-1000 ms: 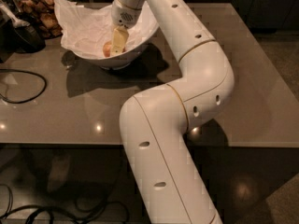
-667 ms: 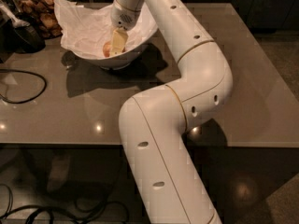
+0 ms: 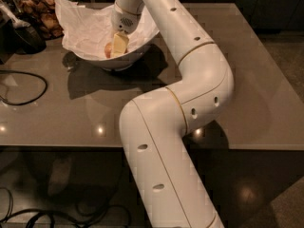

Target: Pick apple from white bowl

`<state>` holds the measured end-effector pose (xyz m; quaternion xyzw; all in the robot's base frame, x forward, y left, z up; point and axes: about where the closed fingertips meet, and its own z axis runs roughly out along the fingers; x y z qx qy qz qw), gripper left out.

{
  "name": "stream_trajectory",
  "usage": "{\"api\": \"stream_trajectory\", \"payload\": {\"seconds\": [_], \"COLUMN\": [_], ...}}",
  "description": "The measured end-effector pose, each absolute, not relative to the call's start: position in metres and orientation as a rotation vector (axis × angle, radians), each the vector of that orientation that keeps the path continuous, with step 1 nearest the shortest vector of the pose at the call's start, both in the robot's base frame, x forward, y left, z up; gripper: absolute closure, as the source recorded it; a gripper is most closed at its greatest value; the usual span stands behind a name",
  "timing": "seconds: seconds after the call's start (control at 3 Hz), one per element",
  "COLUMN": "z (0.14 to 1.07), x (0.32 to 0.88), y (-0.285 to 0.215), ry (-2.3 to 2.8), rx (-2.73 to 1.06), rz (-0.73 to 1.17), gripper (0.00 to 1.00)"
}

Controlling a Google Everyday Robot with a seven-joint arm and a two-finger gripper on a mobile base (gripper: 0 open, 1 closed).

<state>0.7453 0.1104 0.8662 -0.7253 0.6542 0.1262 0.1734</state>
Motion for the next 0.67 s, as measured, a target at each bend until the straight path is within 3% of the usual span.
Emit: {"api": "stream_trajectory", "payload": {"seconds": [0.33, 0.67], "z": [0.8625, 0.8623], "x": [0.7447, 0.7447], "y": [0.1125, 0.1126], "ry": [1.855, 1.855], "rx": [-2.066, -2.067], "rz": [0.365, 0.366], "gripper": [0.17, 0.33]}}
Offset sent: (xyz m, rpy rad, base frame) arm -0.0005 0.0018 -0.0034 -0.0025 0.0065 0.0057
